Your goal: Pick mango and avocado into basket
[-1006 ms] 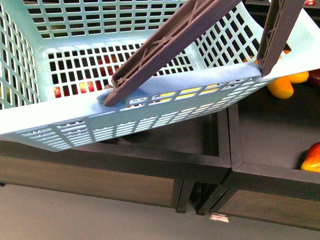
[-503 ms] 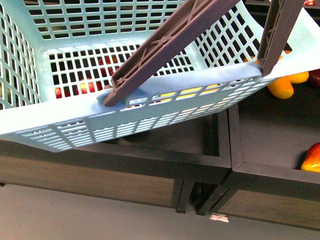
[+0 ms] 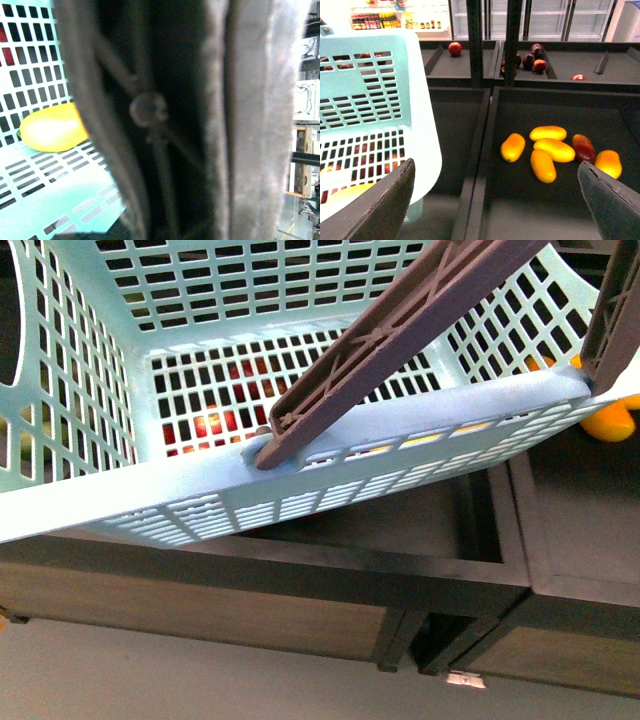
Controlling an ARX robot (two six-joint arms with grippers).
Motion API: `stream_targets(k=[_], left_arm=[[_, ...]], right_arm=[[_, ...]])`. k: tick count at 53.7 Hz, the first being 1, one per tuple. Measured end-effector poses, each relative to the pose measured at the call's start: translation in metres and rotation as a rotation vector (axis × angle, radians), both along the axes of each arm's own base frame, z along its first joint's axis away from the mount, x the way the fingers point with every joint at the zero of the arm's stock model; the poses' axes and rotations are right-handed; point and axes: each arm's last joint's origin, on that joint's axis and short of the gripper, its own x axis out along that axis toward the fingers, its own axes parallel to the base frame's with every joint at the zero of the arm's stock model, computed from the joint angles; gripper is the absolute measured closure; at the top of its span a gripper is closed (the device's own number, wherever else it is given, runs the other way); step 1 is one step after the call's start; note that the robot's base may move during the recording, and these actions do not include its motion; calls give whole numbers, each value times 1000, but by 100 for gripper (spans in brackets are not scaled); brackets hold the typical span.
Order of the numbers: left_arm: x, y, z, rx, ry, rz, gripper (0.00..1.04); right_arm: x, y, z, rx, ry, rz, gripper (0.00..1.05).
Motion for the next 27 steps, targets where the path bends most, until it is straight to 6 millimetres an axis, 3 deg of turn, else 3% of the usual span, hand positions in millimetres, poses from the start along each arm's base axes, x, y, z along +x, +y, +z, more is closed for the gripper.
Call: stream_targets(k=[27], left_arm=[[3, 5, 0, 15, -13, 26, 91]], right_arm=[[0, 0, -1, 0, 3, 5, 9]])
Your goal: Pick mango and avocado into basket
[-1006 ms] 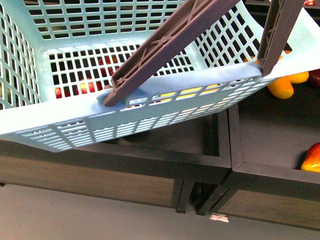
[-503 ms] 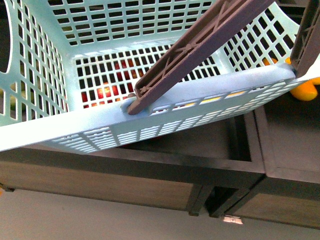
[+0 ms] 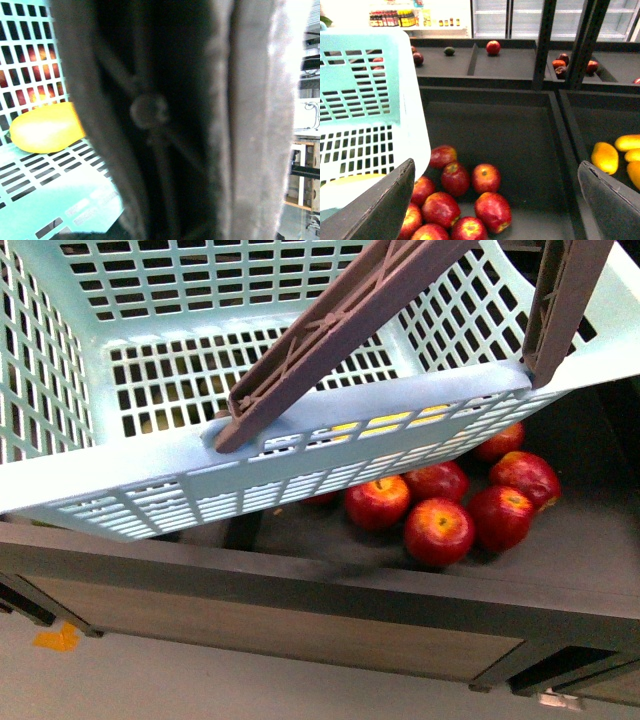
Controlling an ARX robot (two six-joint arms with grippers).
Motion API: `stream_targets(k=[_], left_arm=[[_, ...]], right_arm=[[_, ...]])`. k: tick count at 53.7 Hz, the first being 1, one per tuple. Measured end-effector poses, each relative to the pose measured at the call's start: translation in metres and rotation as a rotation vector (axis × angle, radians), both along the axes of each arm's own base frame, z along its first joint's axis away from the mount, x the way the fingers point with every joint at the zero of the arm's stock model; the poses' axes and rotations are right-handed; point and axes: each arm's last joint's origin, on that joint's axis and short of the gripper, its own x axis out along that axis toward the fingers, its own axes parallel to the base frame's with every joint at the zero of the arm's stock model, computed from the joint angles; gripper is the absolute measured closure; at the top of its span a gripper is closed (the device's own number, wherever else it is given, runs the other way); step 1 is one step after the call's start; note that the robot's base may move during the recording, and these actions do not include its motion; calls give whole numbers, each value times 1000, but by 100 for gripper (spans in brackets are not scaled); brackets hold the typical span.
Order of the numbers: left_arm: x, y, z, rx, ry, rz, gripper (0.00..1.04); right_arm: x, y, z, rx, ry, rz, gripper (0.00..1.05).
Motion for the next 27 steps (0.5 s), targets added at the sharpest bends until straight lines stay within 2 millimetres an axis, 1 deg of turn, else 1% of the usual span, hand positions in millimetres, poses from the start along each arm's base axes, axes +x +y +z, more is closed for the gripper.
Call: stream_targets(k=[27], left_arm=[[0, 0, 0, 4, -4, 4, 91]], right_arm=[[0, 0, 0, 0, 1, 1, 9]])
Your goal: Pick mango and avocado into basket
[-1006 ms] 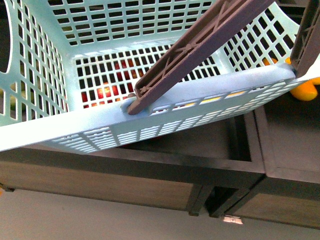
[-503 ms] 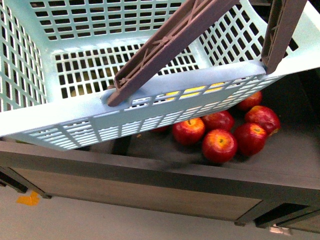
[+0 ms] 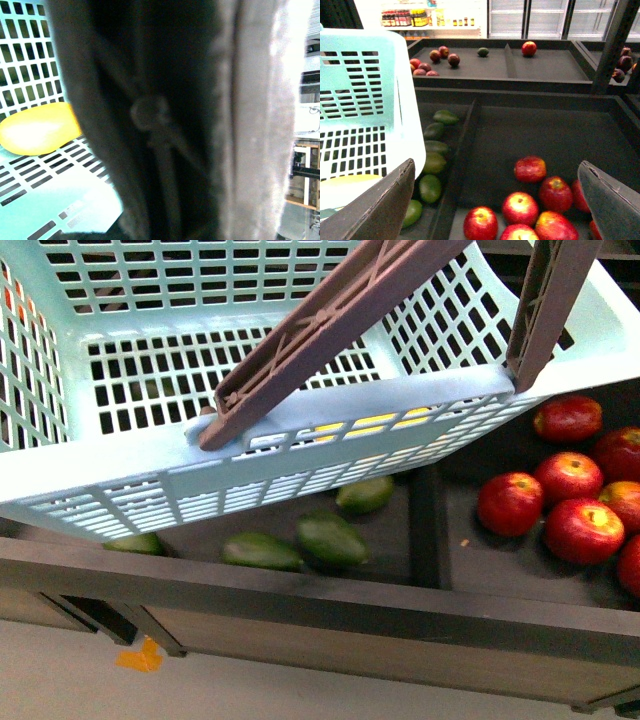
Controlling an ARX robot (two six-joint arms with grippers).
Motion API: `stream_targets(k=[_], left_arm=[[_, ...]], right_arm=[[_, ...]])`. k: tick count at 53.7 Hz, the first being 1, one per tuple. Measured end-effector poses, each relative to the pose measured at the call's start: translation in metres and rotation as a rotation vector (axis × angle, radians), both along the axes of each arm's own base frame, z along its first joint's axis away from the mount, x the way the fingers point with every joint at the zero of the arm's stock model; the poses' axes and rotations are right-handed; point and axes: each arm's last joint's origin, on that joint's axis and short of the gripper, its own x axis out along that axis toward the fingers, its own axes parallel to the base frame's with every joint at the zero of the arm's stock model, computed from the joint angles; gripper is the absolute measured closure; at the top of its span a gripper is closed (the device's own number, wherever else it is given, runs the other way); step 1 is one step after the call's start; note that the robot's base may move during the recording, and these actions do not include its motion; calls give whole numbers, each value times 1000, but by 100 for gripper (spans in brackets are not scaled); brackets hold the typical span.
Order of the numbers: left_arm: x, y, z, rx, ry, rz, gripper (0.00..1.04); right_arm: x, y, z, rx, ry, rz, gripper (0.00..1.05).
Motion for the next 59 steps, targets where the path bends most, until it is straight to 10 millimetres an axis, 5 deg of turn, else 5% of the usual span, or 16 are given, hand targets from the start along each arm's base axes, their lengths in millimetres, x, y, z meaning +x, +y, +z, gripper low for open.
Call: stream_targets(k=[44, 52, 59], left_arm=[[4, 5, 0, 19, -17, 27, 91], [2, 3, 0, 2, -3, 10, 91], [0, 1, 0, -6, 2, -7, 91]], right_arm=[[0, 0, -1, 3, 5, -3, 9], [18, -18, 3, 129, 434, -485, 9], [43, -50, -19, 230, 582, -590, 9]])
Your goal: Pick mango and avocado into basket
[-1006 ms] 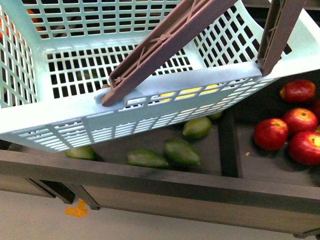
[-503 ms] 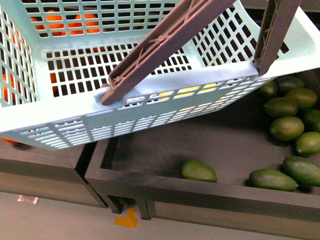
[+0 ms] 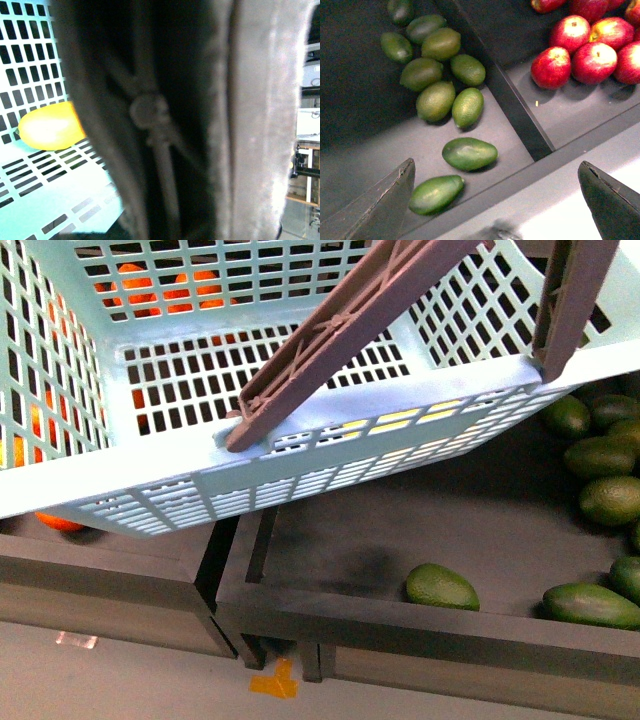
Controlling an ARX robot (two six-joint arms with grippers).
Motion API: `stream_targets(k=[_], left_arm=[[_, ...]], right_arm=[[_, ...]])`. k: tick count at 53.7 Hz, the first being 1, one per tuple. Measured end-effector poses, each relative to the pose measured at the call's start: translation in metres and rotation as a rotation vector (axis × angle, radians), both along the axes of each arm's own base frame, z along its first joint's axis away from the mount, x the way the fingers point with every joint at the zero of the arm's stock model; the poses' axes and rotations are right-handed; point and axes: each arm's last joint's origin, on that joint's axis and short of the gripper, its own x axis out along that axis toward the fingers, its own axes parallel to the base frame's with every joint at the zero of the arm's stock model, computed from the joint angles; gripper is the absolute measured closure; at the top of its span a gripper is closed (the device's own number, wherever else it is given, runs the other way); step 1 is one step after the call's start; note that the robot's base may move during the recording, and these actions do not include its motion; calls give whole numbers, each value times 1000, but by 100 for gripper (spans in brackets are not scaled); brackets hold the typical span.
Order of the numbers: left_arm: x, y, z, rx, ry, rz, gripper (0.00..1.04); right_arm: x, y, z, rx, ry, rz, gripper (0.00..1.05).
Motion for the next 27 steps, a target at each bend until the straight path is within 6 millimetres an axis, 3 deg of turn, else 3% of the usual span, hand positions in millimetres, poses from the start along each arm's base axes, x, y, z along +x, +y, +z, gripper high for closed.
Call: stream_targets(k=[6, 12, 15, 22, 23, 27], left_arm=[[-2, -3, 0, -3, 2, -11, 91], [-1, -2, 0, 3, 0, 6, 91], [0, 0, 0, 6, -2, 11, 91], [0, 0, 0, 6, -3, 11, 91], [0, -1, 0, -1, 2, 2, 91], [0, -1, 0, 0, 1, 2, 91]], right_arm=[[38, -20, -14, 53, 7, -4, 9], [93, -32, -46, 150, 48, 61, 9], [115, -34, -64, 180, 78, 77, 9], [148, -32, -91, 199, 122, 95, 9], [192, -20, -122, 244, 160, 108, 9], [196, -17, -126, 251, 175, 94, 9]])
